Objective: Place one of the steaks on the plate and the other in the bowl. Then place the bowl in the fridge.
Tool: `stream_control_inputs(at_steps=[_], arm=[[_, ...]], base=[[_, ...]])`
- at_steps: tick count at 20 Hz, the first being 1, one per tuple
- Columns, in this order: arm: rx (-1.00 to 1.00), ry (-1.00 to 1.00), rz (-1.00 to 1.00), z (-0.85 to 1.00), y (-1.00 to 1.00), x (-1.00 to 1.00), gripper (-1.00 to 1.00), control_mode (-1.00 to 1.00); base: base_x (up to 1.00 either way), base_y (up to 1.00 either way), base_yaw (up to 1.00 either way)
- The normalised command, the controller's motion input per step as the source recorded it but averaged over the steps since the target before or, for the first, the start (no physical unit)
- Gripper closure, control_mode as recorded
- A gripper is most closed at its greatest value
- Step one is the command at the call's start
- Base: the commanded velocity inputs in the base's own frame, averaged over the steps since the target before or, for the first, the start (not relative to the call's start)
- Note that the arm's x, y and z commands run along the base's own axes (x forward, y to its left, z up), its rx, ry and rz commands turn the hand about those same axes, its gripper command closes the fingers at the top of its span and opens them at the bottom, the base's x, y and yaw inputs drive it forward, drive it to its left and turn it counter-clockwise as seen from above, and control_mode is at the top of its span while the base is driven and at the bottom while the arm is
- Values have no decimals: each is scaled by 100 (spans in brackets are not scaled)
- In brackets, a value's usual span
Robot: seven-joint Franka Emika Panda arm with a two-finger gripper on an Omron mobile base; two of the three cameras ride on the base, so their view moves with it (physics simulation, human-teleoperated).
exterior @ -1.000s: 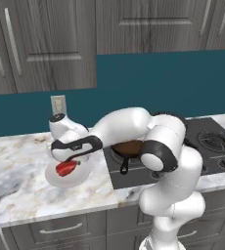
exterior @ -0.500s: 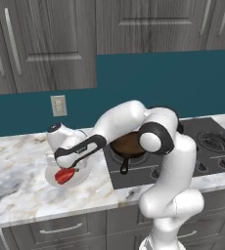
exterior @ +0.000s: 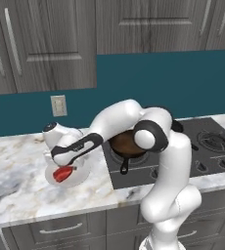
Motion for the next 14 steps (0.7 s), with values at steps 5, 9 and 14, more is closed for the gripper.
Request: stream_control_inputs(at_steps=[5, 9, 14], arm=[[1, 0, 6, 0, -38, 33, 100, -100], [0, 0, 2, -11, -8, 3, 100, -100], [0, 0, 0, -3, 15, 0, -100, -100]], base=[[0, 0, 0], [0, 0, 0], [0, 0, 0]])
